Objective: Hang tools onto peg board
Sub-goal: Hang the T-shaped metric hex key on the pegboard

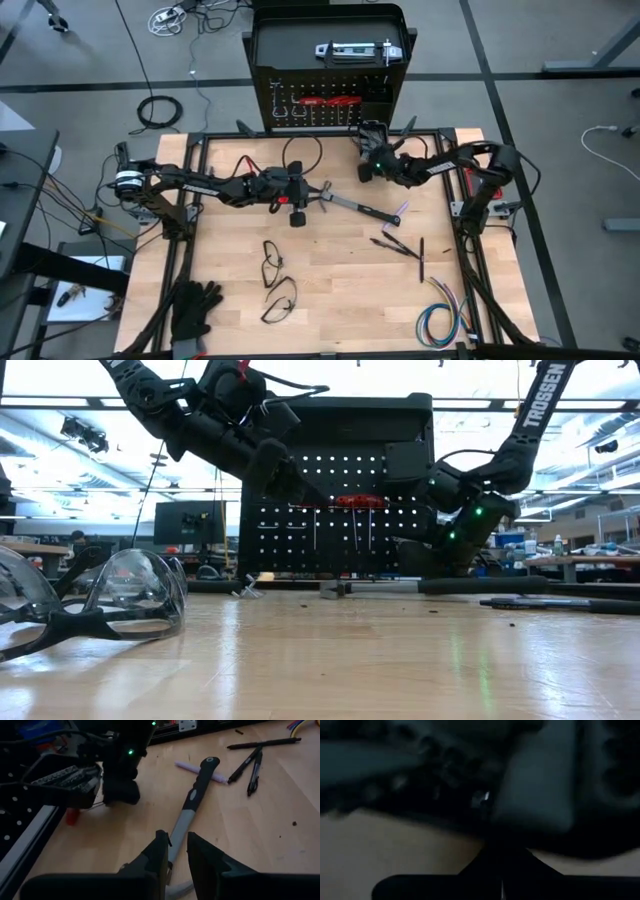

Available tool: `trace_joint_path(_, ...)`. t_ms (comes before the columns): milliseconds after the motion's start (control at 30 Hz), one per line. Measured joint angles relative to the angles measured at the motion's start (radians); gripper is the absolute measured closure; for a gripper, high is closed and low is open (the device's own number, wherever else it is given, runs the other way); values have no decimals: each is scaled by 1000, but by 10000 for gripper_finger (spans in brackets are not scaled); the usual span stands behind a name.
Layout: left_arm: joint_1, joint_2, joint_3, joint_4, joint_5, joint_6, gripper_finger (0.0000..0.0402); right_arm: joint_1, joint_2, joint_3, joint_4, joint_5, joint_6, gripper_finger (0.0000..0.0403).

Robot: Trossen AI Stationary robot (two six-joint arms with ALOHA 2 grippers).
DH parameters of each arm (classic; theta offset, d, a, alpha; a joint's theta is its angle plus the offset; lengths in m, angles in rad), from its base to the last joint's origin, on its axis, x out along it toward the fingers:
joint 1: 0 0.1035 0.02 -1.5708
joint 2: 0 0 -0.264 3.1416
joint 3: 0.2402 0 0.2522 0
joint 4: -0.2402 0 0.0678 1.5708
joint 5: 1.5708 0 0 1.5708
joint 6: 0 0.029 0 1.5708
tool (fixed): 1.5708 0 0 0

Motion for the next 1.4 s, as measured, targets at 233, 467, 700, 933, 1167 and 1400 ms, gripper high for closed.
trace_joint_path(233,0,0,0,-8,-15,4,330,93,-103,-8,-167,-77,23,401)
trace_joint_path(467,0,0,0,-8,-15,-8,330,188,-184,-14,-220,-85,29,402)
trace_joint_path(700,42,-21,-8,8,30,-61,330,265,-260,-13,-195,-53,10,402)
trace_joint_path(933,97,-21,-167,229,100,-151,330,309,-275,-11,-168,-79,5,403)
trace_joint_path(1167,108,-21,-225,290,100,-181,330,306,-276,-10,-105,-6,54,361)
trace_joint_path(1400,107,-21,-225,287,98,-180,330,296,-199,-5,28,29,123,269)
